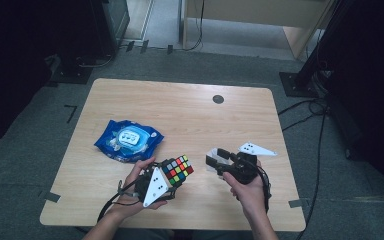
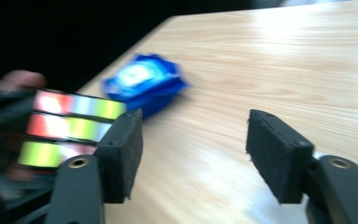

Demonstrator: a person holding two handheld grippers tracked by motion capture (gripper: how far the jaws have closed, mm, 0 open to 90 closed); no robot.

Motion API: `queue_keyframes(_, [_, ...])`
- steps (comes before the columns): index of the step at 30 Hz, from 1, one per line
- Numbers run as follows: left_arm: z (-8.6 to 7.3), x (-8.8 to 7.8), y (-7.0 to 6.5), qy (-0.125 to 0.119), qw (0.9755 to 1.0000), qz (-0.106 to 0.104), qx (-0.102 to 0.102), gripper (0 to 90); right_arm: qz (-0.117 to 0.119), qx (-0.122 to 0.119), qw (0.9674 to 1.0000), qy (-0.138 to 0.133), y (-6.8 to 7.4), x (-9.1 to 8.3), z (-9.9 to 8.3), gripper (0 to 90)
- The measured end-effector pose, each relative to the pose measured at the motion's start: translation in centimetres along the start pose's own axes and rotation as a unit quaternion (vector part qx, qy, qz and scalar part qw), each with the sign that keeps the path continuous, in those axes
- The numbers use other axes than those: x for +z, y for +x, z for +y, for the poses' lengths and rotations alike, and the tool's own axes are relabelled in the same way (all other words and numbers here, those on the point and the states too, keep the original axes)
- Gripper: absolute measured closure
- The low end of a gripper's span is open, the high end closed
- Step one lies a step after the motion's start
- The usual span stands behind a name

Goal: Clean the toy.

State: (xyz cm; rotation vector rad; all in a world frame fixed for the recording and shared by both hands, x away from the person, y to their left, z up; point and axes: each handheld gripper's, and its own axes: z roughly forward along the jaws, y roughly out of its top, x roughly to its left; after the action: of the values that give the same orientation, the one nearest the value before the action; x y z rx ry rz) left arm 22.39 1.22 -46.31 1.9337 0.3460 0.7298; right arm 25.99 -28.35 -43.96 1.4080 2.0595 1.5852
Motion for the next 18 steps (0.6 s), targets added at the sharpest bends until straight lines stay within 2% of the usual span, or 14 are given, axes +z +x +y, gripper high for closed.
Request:
queue_keyframes(4, [-0.1, 0.0, 0.1, 0.002, 1.0, 0.0, -0.004, 33.9, -0.065, -0.031, 0.9969, 0.031, -1.7, 0.9, -1.4, 46.6])
queue_keyframes(8, [-0.2, 0.1, 0.3, 0.002, 0.9999, -0.002, -0.01, 33.9, -0.09, -0.056, 0.9929, 0.054, -2.8, 2.1, -2.8, 55.7])
queue_keyframes(11, [-0.2, 0.1, 0.3, 0.003, 0.9999, -0.002, -0.013, 33.9, -0.113, -0.082, 0.9873, 0.076, -3.2, 3.1, -3.7, 54.8])
queue_keyframes(13, [-0.2, 0.0, 0.4, 0.004, 0.9999, -0.005, -0.015, 33.9, -0.121, -0.087, 0.9848, 0.09, -3.4, 3.7, -4.2, 51.3])
queue_keyframes(18, [-0.3, 0.1, 0.4, 0.008, 0.9998, -0.006, -0.016, 33.8, -0.15, -0.099, 0.9773, 0.111, -3.9, 4.6, -5.1, 49.8])
